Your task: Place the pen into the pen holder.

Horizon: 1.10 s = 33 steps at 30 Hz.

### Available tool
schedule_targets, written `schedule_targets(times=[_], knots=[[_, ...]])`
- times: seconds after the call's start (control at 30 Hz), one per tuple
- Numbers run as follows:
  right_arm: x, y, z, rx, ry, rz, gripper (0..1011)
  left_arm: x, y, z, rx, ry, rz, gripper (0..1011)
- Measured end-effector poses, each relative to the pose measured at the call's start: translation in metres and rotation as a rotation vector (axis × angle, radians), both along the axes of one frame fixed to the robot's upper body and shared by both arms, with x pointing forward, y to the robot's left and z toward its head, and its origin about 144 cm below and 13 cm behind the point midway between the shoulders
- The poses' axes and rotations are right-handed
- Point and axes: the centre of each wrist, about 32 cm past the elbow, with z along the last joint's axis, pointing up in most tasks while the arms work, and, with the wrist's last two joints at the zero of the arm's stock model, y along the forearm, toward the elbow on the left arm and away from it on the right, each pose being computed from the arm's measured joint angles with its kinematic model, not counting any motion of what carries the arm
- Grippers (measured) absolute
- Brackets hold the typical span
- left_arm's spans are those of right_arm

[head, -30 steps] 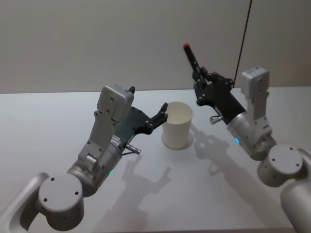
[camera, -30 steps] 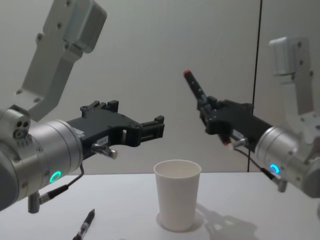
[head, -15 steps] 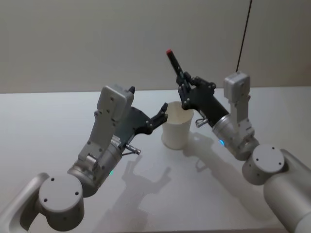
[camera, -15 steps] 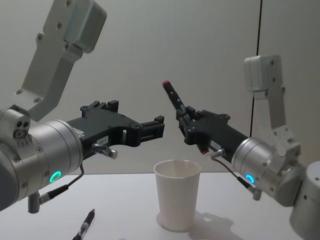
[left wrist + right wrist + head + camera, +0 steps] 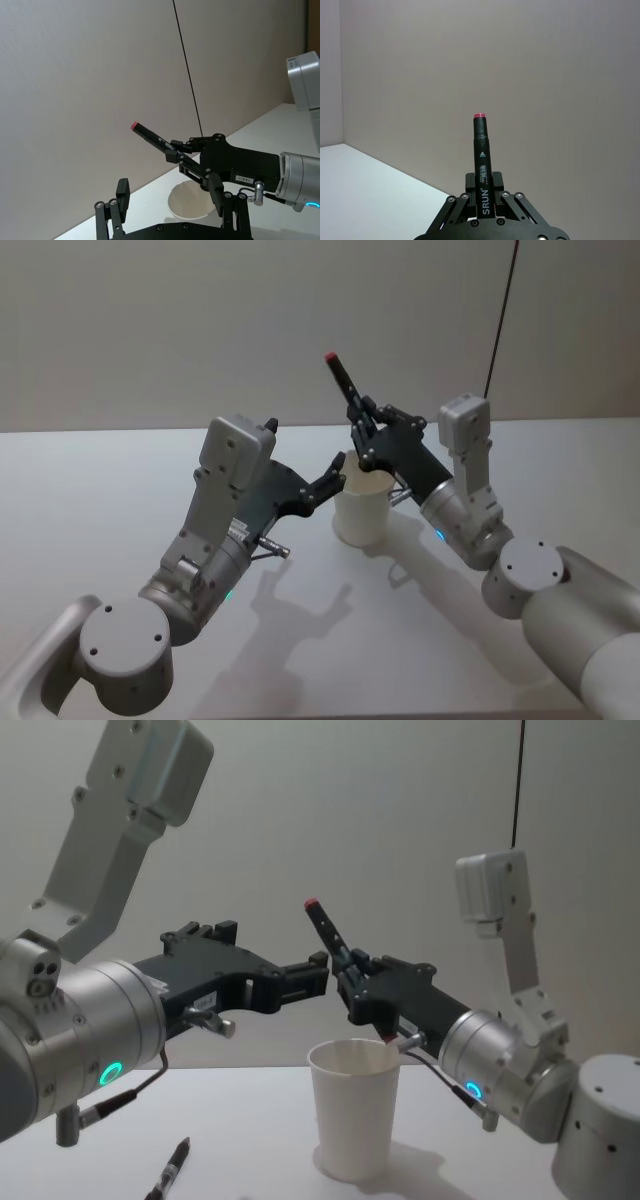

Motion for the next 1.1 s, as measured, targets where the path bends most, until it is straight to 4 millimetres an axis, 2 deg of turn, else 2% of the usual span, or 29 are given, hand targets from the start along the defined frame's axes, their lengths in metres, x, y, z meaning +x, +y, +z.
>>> schedule_targets(times=[0.8,0.9,0.97,1.0,1.1], knots=[[0.0002,0.0061,-0.004,-0.056,0.025,-0.013,181,0.0,0.0,0.0,0.0,0.0,0.0,1003],[0.0002,0.0063,-0.004,-0.06,0.026,-0.014,247,0.0,0.0,0.0,0.0,0.0,0.0,1003],[0.0002,0.0066,-0.004,-0.064,0.028,-0.015,346,0.0,0.0,0.0,0.0,0.0,0.0,1003],[0.0002,0.0066,-0.004,-0.065,0.028,-0.015,346,0.0,0.0,0.0,0.0,0.0,0.0,1003],[0.0002,0.0068,-0.004,-0.067,0.029,-0.016,429,0.0,0.0,0.0,0.0,0.0,0.0,1003]])
